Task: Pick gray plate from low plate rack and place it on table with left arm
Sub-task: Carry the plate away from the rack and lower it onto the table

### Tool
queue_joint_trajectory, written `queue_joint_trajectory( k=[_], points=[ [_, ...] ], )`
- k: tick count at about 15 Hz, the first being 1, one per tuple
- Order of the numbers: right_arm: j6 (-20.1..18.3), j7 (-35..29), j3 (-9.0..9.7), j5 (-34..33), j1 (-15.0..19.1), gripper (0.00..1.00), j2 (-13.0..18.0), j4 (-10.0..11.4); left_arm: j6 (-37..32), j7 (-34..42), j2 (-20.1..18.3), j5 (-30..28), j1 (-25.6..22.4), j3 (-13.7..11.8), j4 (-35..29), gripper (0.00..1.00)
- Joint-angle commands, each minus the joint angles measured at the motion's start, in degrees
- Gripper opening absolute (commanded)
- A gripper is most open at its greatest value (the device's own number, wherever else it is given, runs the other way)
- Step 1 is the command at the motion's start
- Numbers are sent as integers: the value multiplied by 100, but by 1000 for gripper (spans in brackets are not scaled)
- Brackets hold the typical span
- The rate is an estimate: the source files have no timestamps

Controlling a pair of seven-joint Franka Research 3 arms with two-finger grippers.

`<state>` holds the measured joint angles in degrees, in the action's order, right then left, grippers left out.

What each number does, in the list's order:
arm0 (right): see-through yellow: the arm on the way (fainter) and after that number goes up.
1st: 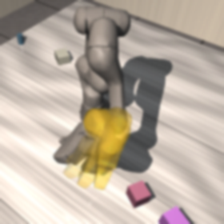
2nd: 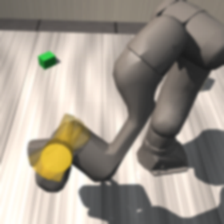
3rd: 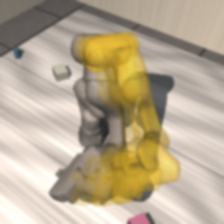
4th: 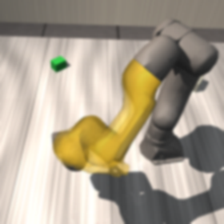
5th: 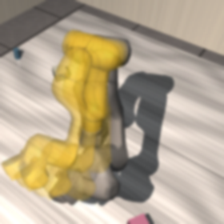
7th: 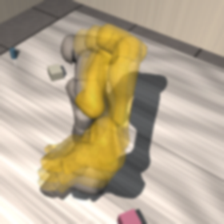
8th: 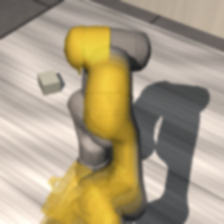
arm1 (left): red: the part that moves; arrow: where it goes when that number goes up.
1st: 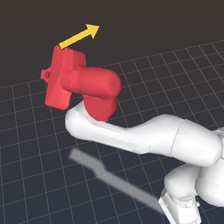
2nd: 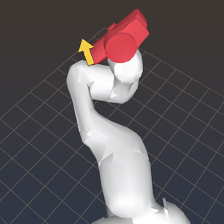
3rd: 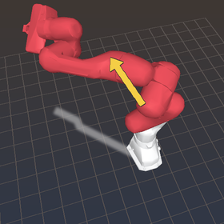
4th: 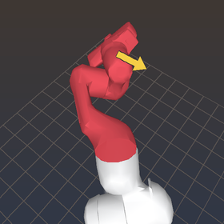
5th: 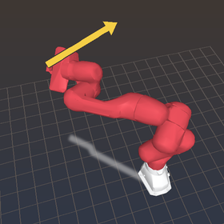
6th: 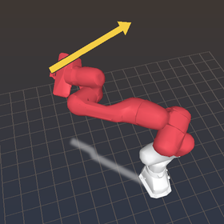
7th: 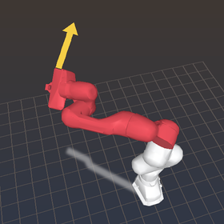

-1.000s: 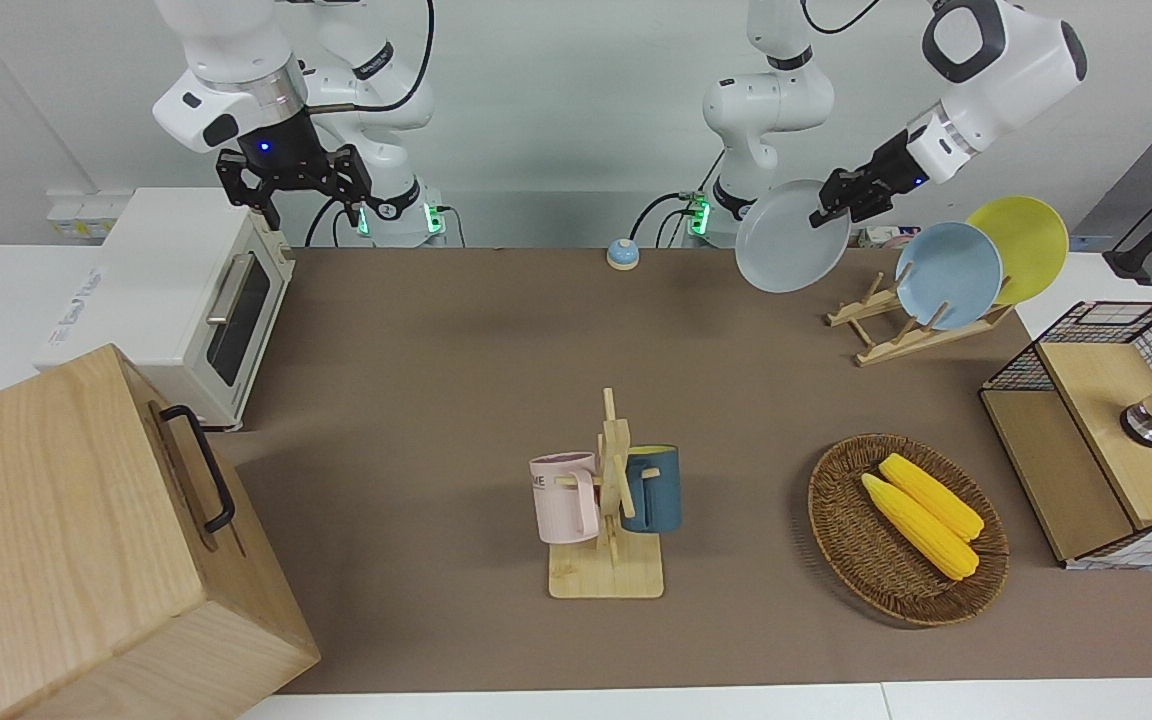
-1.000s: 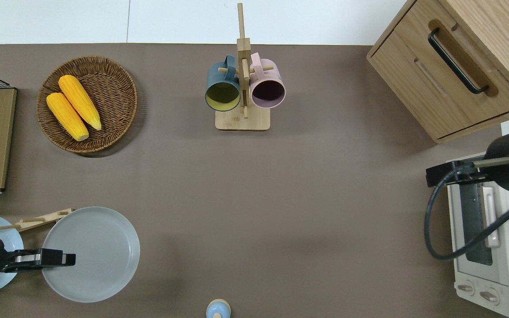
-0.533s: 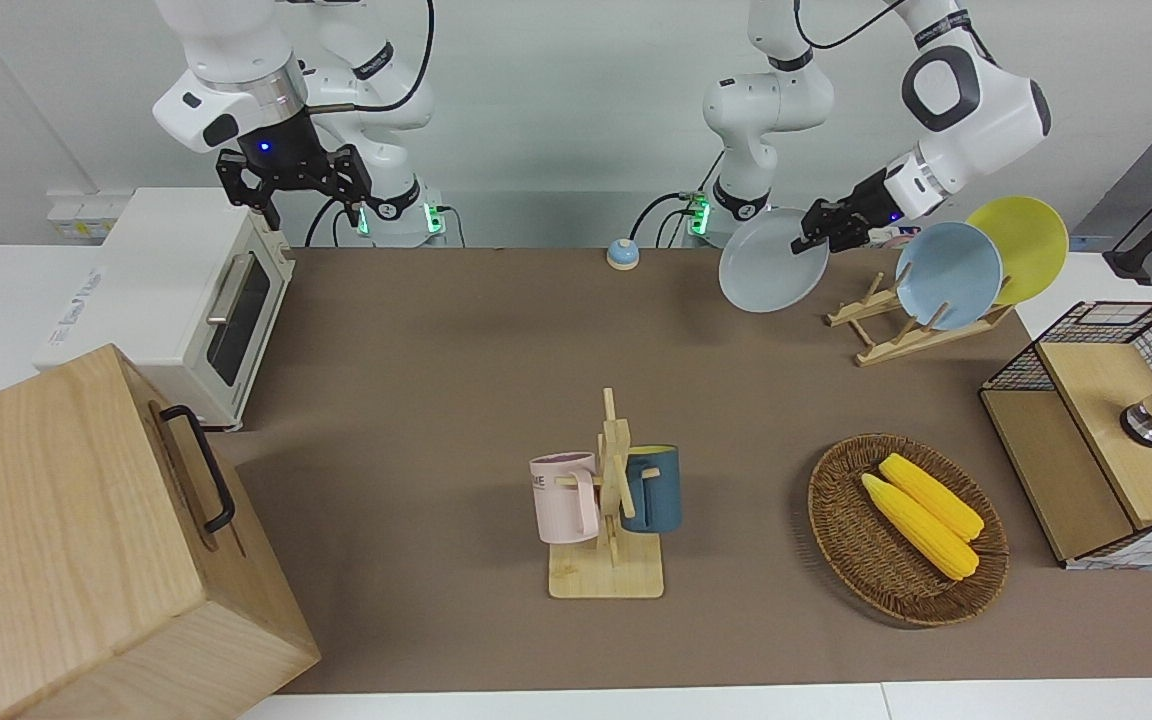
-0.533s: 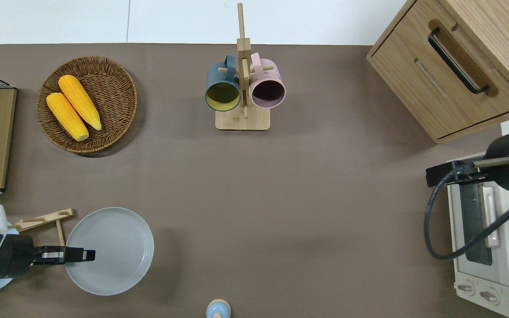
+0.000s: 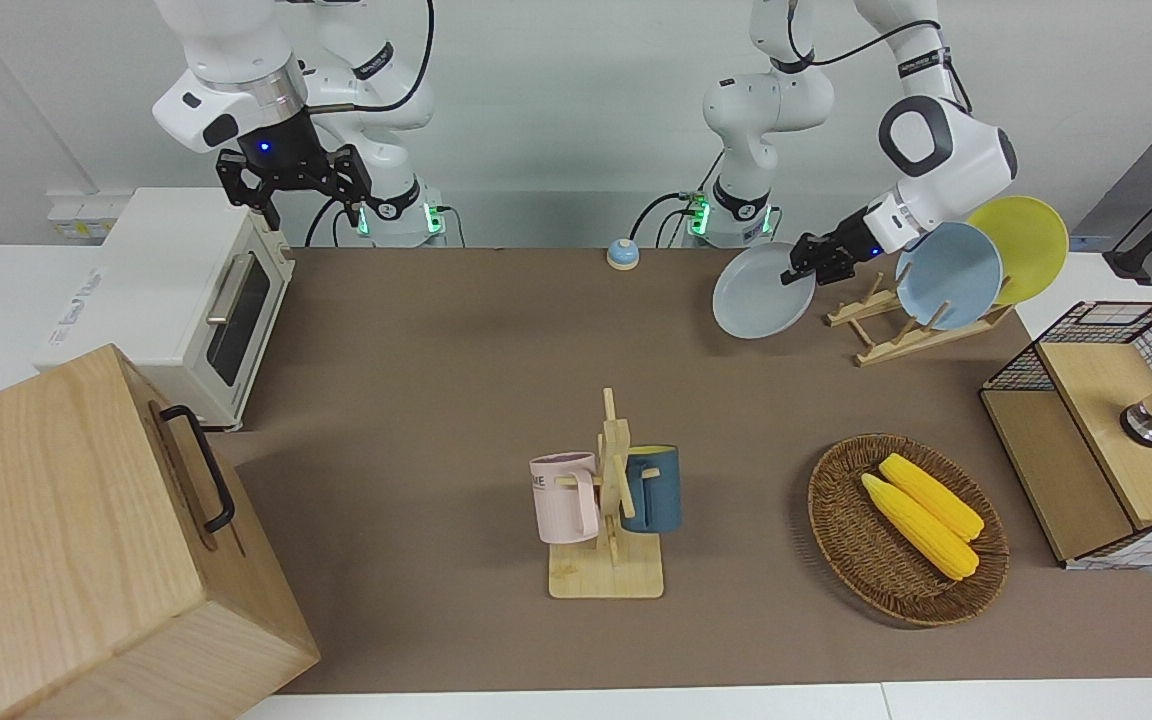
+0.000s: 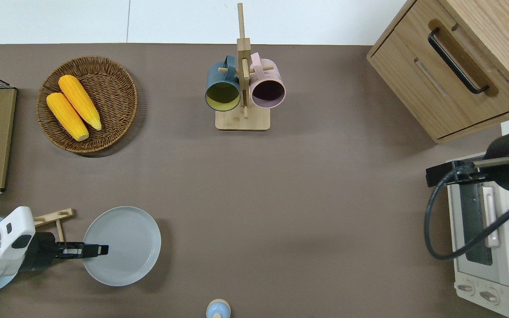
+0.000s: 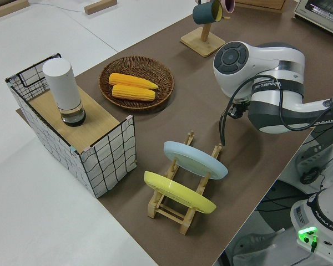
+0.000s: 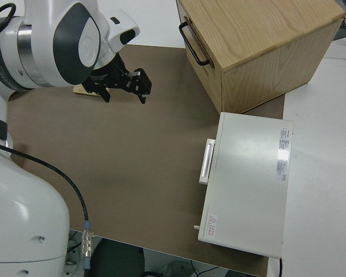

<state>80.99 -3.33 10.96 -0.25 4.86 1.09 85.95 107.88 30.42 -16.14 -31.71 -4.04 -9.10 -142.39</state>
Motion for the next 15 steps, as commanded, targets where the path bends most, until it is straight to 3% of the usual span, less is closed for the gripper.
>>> queue_joint_trajectory(
  k=[1, 10, 11, 15],
  points=[
    [-83, -1, 29, 43, 41, 990, 14, -35, 338, 709, 294, -308, -26, -13, -174, 0],
    [-83, 8, 38, 43, 41, 990, 14, -35, 936, 1150, 488, -327, 35, 14, -465, 0],
    [-83, -1, 38, 43, 41, 990, 14, -35, 936, 1159, 497, -318, 26, 5, -465, 57],
    [-74, 8, 29, 43, 41, 990, 14, -35, 936, 1150, 480, -300, 52, 5, -430, 707]
  ],
)
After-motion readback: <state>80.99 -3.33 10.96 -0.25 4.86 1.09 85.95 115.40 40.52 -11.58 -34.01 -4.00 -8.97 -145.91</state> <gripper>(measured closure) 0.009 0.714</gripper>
